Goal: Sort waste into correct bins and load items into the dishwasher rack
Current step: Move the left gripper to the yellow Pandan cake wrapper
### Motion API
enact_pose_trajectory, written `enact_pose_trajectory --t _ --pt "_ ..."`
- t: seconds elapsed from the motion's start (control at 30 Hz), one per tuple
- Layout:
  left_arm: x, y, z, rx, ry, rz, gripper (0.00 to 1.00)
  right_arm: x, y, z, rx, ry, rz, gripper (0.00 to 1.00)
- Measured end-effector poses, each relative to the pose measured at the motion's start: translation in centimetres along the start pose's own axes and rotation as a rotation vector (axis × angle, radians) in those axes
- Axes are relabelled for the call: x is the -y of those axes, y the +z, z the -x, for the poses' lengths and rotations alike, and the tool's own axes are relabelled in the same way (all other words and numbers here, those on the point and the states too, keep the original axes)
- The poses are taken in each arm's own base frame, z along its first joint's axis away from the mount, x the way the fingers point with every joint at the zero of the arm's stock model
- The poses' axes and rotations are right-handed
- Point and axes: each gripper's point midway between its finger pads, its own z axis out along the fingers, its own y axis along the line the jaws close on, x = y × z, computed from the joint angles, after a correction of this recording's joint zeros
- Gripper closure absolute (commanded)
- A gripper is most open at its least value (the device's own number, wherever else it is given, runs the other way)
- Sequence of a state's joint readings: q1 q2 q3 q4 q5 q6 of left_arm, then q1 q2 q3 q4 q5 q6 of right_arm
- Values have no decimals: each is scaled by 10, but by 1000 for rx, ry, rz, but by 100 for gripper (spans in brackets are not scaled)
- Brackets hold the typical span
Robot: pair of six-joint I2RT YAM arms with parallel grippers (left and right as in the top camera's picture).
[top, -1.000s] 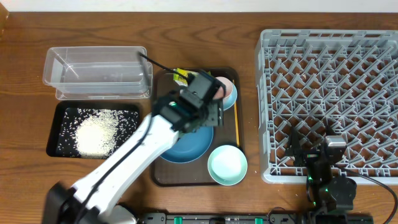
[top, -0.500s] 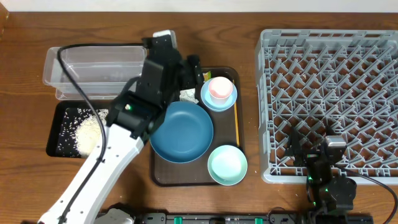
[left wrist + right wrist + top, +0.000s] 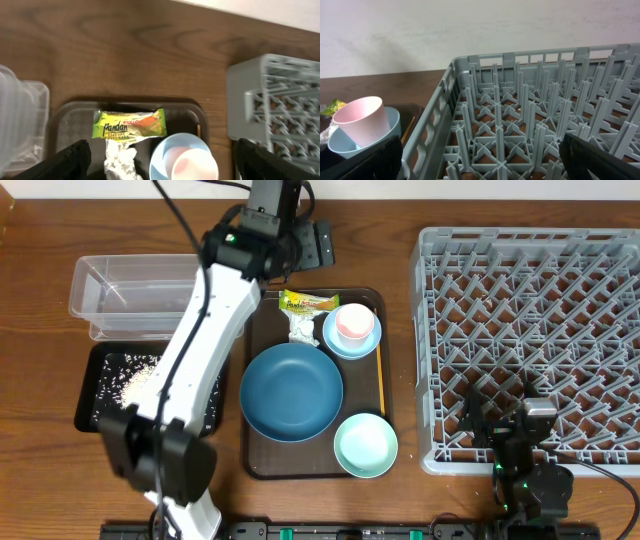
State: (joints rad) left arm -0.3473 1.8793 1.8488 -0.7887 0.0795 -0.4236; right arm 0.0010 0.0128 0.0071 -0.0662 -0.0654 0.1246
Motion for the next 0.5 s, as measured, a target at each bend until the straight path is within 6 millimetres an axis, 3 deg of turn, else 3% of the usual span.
enact_pose_trajectory --t 0.27,0.5 --pt "-29 78 -28 -102 -110 127 6 0 0 0 0 0 0 1" --pt "-52 107 -41 -118 -174 237 6 0 0 0 0 0 0 1"
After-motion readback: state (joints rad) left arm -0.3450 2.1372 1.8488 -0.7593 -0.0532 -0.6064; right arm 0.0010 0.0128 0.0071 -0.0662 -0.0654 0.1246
